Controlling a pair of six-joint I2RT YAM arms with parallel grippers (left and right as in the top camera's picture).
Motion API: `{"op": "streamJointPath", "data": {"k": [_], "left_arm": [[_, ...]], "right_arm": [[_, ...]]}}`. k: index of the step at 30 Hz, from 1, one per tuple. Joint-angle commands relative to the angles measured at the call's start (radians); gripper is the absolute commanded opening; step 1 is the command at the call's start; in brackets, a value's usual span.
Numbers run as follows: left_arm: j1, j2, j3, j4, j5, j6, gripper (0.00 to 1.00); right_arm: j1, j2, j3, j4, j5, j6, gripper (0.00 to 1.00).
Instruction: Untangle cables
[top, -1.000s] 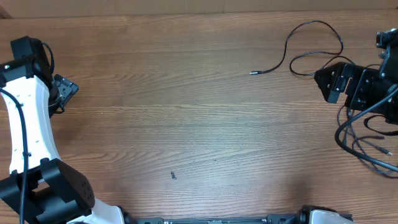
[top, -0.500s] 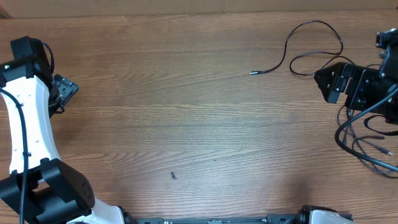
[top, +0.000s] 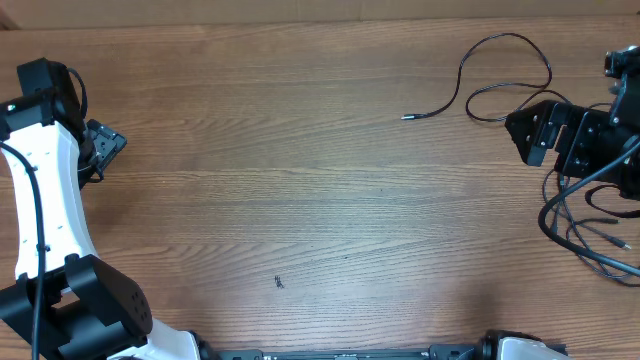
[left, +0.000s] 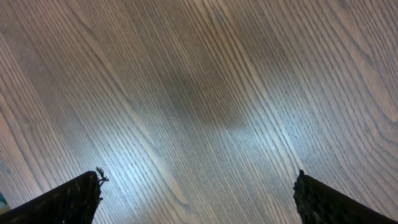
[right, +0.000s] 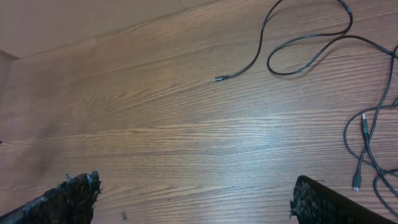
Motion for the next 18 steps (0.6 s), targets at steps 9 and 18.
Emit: {"op": "streamJointPath", "data": {"k": [9,18], "left_arm": [[-0.011,-0.023,0.018,0.000,-0.010,-0.018,1.00],[-0.015,-0.108,0.018,-0.001,-0.010,-0.018,1.00]], "right_arm": [[0.008,-0.001,0.005,0.001,-0.002,-0.005,1.00],[0.008,-0.001,0.005,0.001,-0.002,-0.005,1.00]]}}
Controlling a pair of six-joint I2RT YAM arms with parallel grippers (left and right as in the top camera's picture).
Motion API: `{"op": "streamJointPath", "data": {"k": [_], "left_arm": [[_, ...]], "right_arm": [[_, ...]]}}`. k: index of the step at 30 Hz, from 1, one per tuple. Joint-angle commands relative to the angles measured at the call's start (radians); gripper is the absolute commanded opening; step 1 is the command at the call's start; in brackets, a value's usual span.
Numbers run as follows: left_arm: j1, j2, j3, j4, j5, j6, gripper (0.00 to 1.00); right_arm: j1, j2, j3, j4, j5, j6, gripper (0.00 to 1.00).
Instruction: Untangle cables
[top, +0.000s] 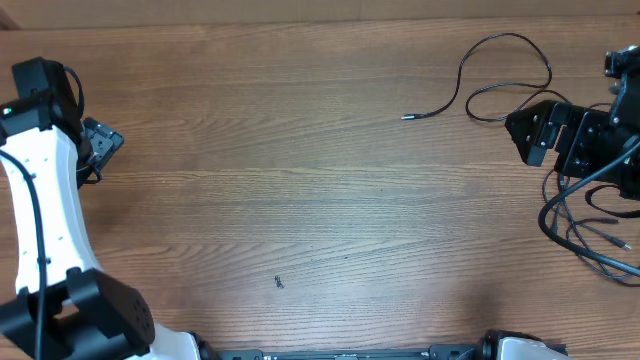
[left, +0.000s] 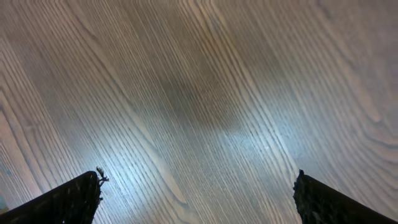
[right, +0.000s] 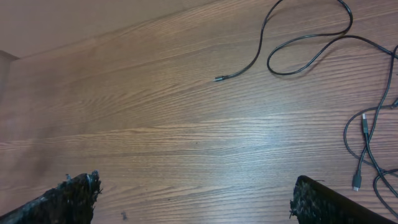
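A thin black cable (top: 500, 75) loops at the table's far right, its free plug end (top: 407, 117) pointing left. More tangled cable (top: 585, 235) lies below my right gripper (top: 530, 133), which is open with nothing in it. In the right wrist view the looped cable (right: 298, 53) and further strands (right: 367, 143) lie ahead and to the right, between wide-apart fingers (right: 78, 196). My left gripper (top: 100, 145) hovers open at the far left edge; its view has only bare wood between the fingertips (left: 323, 202).
The wooden table (top: 300, 180) has a small dark speck (top: 279, 282) near the front middle. The right arm's body stands over part of the cable pile at the right edge.
My left arm has shifted slightly toward the far left; its wrist view of the wood grain has slid a little. The right arm and cables are unchanged.
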Motion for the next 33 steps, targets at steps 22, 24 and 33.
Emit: {"op": "streamJointPath", "data": {"k": [22,24,33], "left_arm": [[-0.238,-0.338,0.018,-0.001,-0.010,-0.018,1.00],[-0.252,-0.363,0.018,-0.001,-0.010,-0.018,0.99],[-0.291,-0.467,0.018,-0.013,-0.010,-0.018,1.00]], "right_arm": [[0.008,-0.001,0.005,0.002,-0.002,-0.005,1.00],[0.008,-0.001,0.005,0.002,-0.002,-0.005,1.00],[0.008,-0.001,0.005,0.002,-0.002,-0.005,1.00]]}}
